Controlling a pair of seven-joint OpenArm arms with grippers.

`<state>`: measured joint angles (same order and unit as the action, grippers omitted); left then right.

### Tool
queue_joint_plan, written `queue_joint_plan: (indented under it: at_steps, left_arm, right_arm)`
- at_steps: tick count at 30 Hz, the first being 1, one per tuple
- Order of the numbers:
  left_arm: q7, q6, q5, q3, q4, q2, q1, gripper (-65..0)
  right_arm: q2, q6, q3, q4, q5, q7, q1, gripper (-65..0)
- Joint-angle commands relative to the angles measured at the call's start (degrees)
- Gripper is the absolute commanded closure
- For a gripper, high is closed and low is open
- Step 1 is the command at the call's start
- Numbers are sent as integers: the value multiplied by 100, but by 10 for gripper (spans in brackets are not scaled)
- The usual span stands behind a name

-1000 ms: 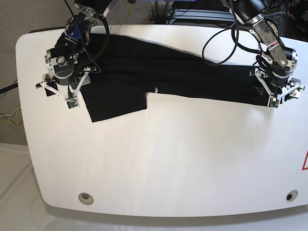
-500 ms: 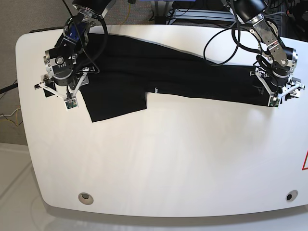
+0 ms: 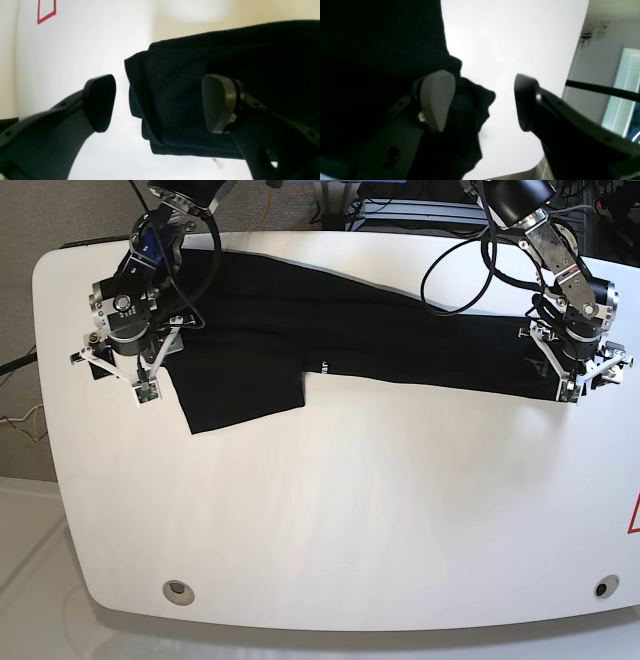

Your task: Fold the T-shirt properly

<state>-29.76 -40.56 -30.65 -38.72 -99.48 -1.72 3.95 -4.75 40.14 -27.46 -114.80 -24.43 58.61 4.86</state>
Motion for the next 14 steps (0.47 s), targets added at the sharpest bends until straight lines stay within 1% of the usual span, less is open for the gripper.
queue_joint_plan:
  at_steps: [1,14]
  left_arm:
    - [97,56,28,-27,-96,44,-56,-510]
    - [105,56,28,-9,-96,44,76,-510]
  right_arm:
    - [67,-14,-10,-128,-41,-63,-42,-389]
    - [75,-14,-19,-120,-41,-63,-42,-389]
